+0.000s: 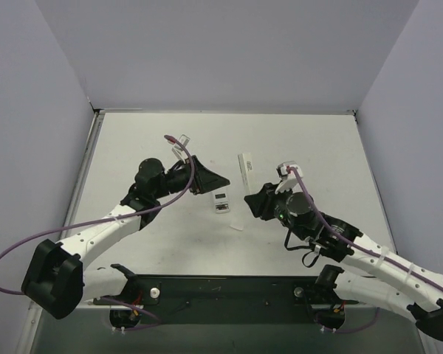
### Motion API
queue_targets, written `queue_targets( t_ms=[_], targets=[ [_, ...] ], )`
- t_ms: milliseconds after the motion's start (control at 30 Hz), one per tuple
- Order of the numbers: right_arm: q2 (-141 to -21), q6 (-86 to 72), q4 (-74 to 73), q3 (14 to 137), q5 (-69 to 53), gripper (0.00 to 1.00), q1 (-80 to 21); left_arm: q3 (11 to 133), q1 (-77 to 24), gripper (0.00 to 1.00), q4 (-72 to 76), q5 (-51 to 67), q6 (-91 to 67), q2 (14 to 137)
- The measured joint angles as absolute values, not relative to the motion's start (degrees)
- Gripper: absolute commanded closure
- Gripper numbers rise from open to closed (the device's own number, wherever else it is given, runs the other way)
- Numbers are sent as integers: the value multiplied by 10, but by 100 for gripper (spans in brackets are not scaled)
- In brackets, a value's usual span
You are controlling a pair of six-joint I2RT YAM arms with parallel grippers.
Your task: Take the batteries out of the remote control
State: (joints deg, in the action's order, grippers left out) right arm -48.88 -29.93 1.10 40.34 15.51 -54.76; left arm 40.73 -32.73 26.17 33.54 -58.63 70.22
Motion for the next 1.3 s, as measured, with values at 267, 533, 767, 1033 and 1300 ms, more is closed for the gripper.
queue_targets(
  t_ms=[267, 533, 767, 1033, 1300],
  targets=[
    [-427, -303, 72, 394, 4, 100, -547, 407, -319, 37, 412, 430, -604, 695],
    [-429, -315, 94, 388, -59, 100, -543, 407, -317, 45, 525, 464, -651, 713],
    [-430, -321, 128, 378, -93, 100, -536, 407, -314, 40, 588, 473, -683, 727],
    [-422, -330, 159, 343, -105, 100, -529, 403, -314, 32, 628, 491, -705, 752],
    [-412, -330, 160, 338, -140, 100, -529, 403, -315, 34, 639, 493, -709, 771]
  ],
)
